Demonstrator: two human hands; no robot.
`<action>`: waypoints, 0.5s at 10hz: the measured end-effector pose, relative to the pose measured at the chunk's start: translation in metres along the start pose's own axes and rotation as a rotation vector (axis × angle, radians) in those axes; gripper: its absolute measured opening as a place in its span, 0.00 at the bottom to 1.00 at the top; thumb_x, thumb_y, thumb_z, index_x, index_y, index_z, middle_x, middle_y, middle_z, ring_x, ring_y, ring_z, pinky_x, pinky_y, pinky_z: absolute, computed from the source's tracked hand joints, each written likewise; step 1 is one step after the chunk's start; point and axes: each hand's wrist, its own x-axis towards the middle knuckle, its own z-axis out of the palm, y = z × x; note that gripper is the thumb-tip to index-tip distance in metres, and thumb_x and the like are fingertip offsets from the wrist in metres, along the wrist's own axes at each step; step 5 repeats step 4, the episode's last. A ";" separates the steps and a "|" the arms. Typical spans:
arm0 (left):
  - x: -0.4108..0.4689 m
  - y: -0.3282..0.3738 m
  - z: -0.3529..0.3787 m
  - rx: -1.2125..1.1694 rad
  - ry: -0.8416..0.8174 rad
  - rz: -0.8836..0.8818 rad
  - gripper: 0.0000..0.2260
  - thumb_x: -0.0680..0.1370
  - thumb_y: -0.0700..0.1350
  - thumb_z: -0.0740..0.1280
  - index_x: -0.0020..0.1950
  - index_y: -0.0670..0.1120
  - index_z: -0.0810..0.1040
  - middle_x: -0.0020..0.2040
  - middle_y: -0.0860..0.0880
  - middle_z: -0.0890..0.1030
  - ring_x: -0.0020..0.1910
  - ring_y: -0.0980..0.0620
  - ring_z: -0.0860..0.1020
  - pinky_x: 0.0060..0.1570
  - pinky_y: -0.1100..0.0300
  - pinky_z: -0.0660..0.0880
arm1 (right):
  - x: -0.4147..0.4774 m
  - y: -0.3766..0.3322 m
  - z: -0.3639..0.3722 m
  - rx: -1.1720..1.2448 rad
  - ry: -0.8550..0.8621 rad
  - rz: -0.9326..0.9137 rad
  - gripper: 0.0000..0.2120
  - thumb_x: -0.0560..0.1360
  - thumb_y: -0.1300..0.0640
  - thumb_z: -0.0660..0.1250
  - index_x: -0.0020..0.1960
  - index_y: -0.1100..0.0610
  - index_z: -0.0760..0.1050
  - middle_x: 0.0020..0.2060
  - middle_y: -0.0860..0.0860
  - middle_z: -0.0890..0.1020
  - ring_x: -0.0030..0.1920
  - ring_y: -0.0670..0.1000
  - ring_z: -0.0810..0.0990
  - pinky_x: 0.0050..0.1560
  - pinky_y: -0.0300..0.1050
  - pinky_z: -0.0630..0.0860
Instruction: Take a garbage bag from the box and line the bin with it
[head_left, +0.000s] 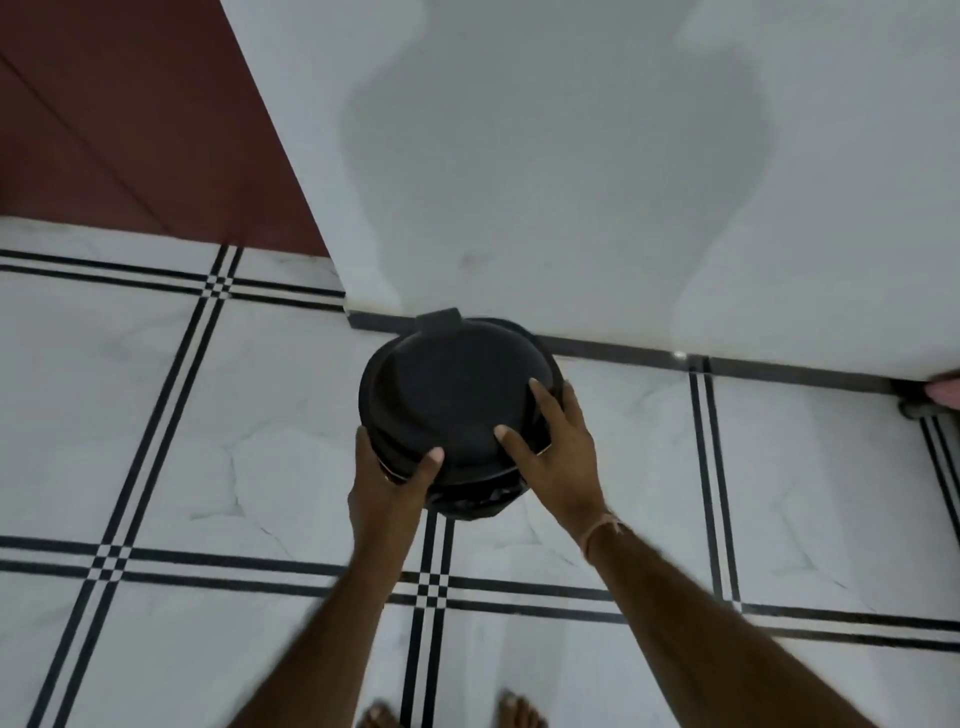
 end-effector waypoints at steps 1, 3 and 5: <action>0.003 -0.044 0.024 0.060 0.070 -0.004 0.41 0.73 0.60 0.76 0.81 0.57 0.59 0.74 0.56 0.74 0.71 0.53 0.73 0.69 0.52 0.72 | -0.009 0.036 0.027 -0.035 0.019 -0.002 0.37 0.76 0.36 0.67 0.81 0.43 0.59 0.83 0.52 0.57 0.81 0.56 0.60 0.73 0.53 0.71; 0.008 -0.088 0.053 0.225 0.097 0.011 0.46 0.74 0.56 0.75 0.84 0.50 0.52 0.82 0.47 0.65 0.79 0.43 0.66 0.72 0.46 0.68 | -0.011 0.071 0.048 -0.121 -0.064 -0.016 0.37 0.79 0.42 0.68 0.83 0.43 0.54 0.84 0.52 0.55 0.81 0.57 0.61 0.72 0.54 0.71; -0.006 -0.078 0.041 0.237 0.105 0.030 0.46 0.72 0.60 0.75 0.83 0.52 0.53 0.81 0.47 0.65 0.79 0.42 0.65 0.72 0.39 0.69 | -0.017 0.061 0.026 -0.115 -0.074 0.003 0.36 0.79 0.41 0.67 0.82 0.45 0.57 0.83 0.53 0.57 0.81 0.57 0.61 0.75 0.55 0.69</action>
